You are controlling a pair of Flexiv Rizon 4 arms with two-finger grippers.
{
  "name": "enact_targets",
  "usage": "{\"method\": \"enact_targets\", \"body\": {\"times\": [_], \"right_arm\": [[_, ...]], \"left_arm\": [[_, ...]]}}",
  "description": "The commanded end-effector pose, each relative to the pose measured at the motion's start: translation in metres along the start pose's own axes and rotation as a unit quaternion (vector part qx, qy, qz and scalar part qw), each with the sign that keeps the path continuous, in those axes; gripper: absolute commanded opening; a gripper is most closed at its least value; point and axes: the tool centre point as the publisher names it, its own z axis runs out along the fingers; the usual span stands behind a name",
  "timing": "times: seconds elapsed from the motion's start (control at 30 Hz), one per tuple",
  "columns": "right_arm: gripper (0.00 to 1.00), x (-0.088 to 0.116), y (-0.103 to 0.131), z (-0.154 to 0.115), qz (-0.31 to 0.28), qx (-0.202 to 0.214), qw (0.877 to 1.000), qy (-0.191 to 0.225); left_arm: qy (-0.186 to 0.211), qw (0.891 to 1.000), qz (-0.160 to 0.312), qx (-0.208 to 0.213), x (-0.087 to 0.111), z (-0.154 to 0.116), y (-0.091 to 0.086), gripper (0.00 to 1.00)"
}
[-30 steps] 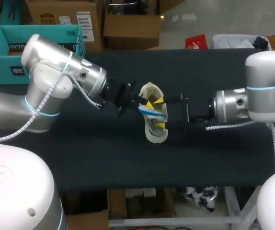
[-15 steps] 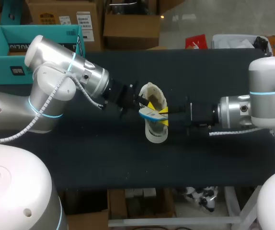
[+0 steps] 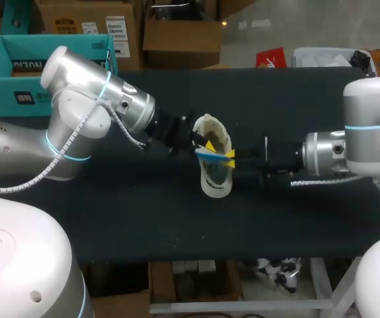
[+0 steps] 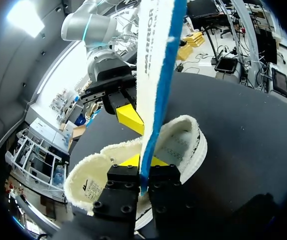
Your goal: Open the shoe tongue, take the insole out of the shoe, put the insole back into the shoe, and pack the shoe into the shoebox
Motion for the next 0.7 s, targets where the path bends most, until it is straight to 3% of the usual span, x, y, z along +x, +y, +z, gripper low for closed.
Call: {"method": "enact_targets", "body": {"times": [0.03,0.43,0.47,0.5,0.53,0.63,0.7], "right_arm": [[0.0,0.003,0.004,0.009,-0.012,-0.008,1.0,0.001],[0.0,0.003,0.014,0.021,-0.023,-0.037,0.999,0.004],[0.0,0.003,0.014,0.02,-0.023,-0.038,0.999,0.005],[0.0,0.002,0.014,0.02,-0.022,-0.04,0.999,0.007],[0.0,0.002,0.014,0.019,-0.022,-0.041,0.999,0.007],[0.0,0.002,0.015,0.017,-0.019,-0.044,0.999,0.012],[0.0,0.002,0.016,0.015,-0.017,-0.047,0.999,0.015]], "left_arm": [[0.004,1.0,-0.005,0.002,-0.005,0.007,0.012,0.0],[0.0,1.0,-0.021,-0.001,-0.009,0.007,0.025,0.0],[0.001,1.0,-0.021,0.0,-0.009,0.007,0.024,0.04],[0.002,1.0,-0.019,0.001,-0.008,0.007,0.023,0.25],[0.003,1.0,-0.016,0.003,-0.007,0.007,0.02,0.4],[0.004,1.0,-0.007,0.005,-0.005,0.003,0.012,0.56],[0.004,1.0,-0.001,0.01,-0.002,-0.001,0.006,0.58]]}}
